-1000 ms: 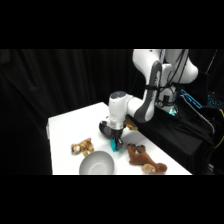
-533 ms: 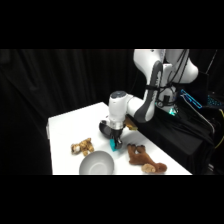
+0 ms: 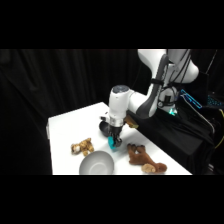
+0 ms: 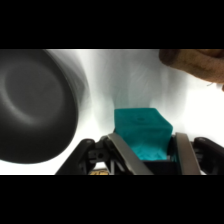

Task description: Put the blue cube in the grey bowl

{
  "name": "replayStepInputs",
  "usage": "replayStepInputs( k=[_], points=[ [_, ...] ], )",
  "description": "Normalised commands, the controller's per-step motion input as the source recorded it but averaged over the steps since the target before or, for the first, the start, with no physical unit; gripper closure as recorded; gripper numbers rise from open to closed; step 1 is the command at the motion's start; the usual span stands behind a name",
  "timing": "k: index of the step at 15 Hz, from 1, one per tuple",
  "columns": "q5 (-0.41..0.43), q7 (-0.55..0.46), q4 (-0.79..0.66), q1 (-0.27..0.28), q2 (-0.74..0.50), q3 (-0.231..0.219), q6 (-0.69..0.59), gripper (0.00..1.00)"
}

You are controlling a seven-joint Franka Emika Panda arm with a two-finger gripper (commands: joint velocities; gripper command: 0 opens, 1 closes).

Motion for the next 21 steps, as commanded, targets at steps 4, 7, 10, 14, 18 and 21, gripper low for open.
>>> replayStepInputs(
  k=[4, 7, 10, 14, 18, 21],
  points=[
    [-0.207, 0.15, 0.06, -0.023, -0.34, 0.072, -0.46, 0.74],
    [-0.082, 0.04, 0.21, -0.174, -0.22, 0.259, -0.49, 0.74],
    [-0.03, -0.02, 0.34, -0.191, -0.04, 0.26, -0.41, 0.74],
    [0.034, -0.11, 0.43, -0.184, 0.15, 0.197, -0.29, 0.74],
    [0.079, -0.18, 0.47, -0.157, 0.26, 0.133, -0.17, 0.74],
    [0.109, -0.19, 0.48, -0.117, 0.28, 0.111, -0.12, 0.74]
  ],
)
